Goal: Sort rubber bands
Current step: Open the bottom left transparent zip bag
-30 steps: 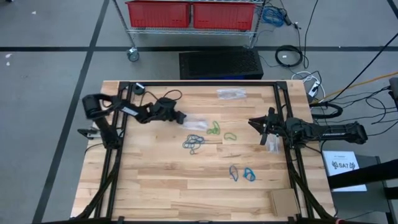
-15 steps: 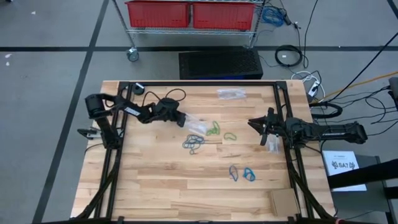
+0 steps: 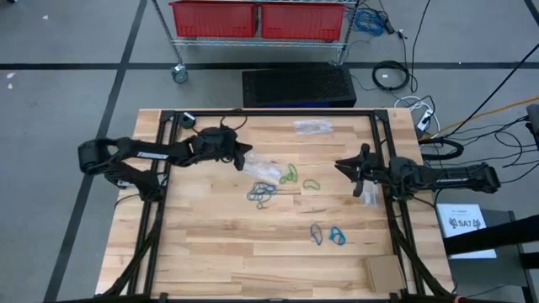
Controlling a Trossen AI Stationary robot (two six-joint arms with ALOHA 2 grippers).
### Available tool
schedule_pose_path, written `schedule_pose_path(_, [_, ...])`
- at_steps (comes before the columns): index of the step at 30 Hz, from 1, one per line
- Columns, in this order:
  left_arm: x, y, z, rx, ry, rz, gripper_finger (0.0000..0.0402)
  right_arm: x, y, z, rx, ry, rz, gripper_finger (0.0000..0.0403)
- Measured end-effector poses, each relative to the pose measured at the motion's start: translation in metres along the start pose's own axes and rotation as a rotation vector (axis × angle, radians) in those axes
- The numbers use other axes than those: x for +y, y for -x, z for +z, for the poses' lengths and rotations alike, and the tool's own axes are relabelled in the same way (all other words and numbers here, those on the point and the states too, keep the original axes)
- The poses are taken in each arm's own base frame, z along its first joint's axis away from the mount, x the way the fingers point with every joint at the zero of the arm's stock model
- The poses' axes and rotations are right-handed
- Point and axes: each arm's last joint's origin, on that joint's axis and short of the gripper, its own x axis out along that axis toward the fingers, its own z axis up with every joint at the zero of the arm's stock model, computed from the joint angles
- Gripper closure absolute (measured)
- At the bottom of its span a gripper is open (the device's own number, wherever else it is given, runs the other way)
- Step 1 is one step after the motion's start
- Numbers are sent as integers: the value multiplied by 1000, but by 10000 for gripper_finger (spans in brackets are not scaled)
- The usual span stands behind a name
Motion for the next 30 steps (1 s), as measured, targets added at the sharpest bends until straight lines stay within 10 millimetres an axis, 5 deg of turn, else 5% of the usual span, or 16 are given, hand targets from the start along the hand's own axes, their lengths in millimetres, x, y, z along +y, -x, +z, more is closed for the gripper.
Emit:
schedule_pose_path(6, [12, -3, -29, 262, 84, 122, 383, 5, -13, 8, 86, 22, -20, 335])
schedule_pose_path(13, [16, -24, -56, 460, 325, -24, 289, 9, -26, 5, 111, 30, -24, 311])
schedule_pose_path(20, [20, -27, -54, 471, 371, -67, 218, 9, -30, 2, 132, 36, -29, 302])
schedule_pose_path(30, [25, -2, -31, 417, 421, -68, 208, 9, -30, 2, 133, 37, -29, 302])
